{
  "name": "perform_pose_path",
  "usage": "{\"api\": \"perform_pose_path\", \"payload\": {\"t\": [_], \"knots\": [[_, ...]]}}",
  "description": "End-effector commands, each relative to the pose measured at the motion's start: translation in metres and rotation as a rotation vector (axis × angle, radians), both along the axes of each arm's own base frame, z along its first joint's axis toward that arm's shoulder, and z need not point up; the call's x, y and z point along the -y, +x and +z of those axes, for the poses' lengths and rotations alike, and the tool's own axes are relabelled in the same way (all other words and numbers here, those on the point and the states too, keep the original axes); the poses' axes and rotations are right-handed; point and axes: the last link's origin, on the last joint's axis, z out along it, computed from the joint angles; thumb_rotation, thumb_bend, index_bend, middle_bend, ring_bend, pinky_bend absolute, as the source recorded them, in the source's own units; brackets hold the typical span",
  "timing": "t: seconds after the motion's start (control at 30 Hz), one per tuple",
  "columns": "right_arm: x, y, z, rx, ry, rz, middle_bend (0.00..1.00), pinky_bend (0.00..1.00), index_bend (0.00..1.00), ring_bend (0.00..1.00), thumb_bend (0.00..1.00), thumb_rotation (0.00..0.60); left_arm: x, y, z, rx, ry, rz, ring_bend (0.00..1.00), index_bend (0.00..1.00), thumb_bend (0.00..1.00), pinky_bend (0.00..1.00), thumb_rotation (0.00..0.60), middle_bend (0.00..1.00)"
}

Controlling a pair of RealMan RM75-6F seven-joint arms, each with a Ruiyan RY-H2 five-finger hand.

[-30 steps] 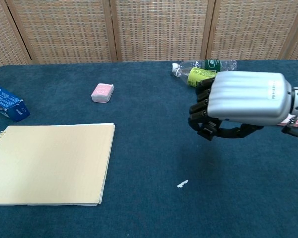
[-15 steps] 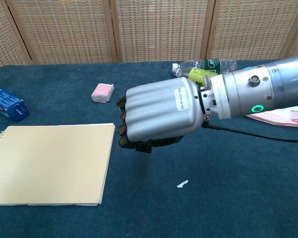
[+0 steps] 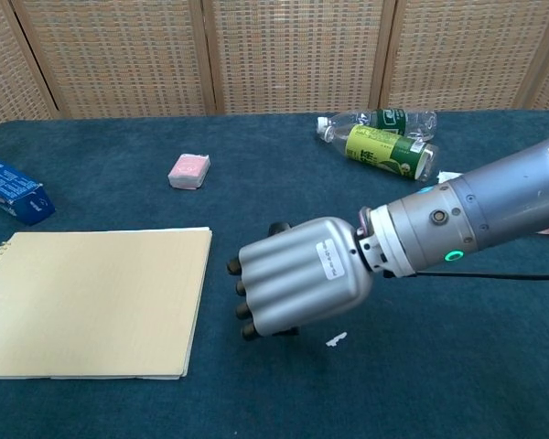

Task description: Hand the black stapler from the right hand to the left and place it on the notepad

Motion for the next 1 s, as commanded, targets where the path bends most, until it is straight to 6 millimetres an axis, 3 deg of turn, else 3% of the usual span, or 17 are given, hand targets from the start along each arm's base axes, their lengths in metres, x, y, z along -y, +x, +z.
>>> {"api": "perform_pose_path", "payload": {"t": [0.03, 0.1, 0.17, 0.23, 0.3, 0.43, 0.7, 0.77, 0.87, 1.0], "knots": [[-0.002, -0.006, -0.003, -0.016, 0.003, 0.030, 0.45, 0.40, 0.45, 0.43, 0.63, 0.600, 0.000, 0.000, 0.000, 0.003, -0.001, -0.001, 0.00, 0.00, 0.00, 0.00, 0.600, 0.00], [-0.001, -0.009, -0.003, -0.024, -0.004, 0.051, 0.38, 0.40, 0.38, 0.38, 0.57, 0.600, 0.000, 0.000, 0.001, 0.011, 0.002, 0.002, 0.00, 0.00, 0.00, 0.00, 0.600, 0.00], [0.003, -0.015, -0.001, -0.049, -0.033, 0.081, 0.25, 0.38, 0.24, 0.28, 0.47, 0.600, 0.001, 0.000, 0.002, 0.019, 0.002, 0.003, 0.00, 0.00, 0.00, 0.00, 0.600, 0.00], [0.005, -0.017, 0.003, -0.045, -0.044, 0.090, 0.13, 0.30, 0.08, 0.20, 0.32, 0.600, 0.001, 0.000, 0.003, 0.018, 0.001, 0.001, 0.00, 0.00, 0.00, 0.00, 0.600, 0.00], [0.006, -0.016, 0.009, -0.024, -0.051, 0.082, 0.06, 0.23, 0.01, 0.15, 0.21, 0.600, 0.001, 0.001, 0.002, 0.018, 0.000, -0.001, 0.00, 0.00, 0.00, 0.00, 0.600, 0.00], [0.008, -0.015, 0.023, 0.020, -0.070, 0.081, 0.04, 0.17, 0.00, 0.14, 0.17, 0.600, 0.001, 0.001, 0.002, 0.017, -0.002, 0.000, 0.00, 0.00, 0.00, 0.00, 0.600, 0.00], [0.006, -0.017, 0.067, 0.119, -0.114, 0.038, 0.04, 0.17, 0.00, 0.14, 0.15, 0.600, 0.001, 0.001, 0.000, 0.010, -0.006, -0.003, 0.00, 0.00, 0.00, 0.00, 0.600, 0.00], [0.011, -0.024, 0.103, 0.224, -0.170, -0.021, 0.04, 0.18, 0.00, 0.14, 0.15, 0.600, 0.003, 0.002, 0.000, 0.007, -0.003, -0.009, 0.00, 0.00, 0.00, 0.00, 0.600, 0.00], [0.015, -0.040, 0.139, 0.329, -0.244, -0.101, 0.02, 0.18, 0.00, 0.13, 0.15, 0.600, 0.004, 0.003, -0.001, 0.011, 0.000, -0.017, 0.00, 0.00, 0.00, 0.00, 0.600, 0.00], [0.028, -0.080, 0.187, 0.471, -0.390, -0.273, 0.00, 0.13, 0.00, 0.08, 0.09, 0.600, -0.004, 0.009, -0.004, -0.006, -0.004, -0.085, 0.00, 0.00, 0.00, 0.00, 0.600, 0.00]]}}
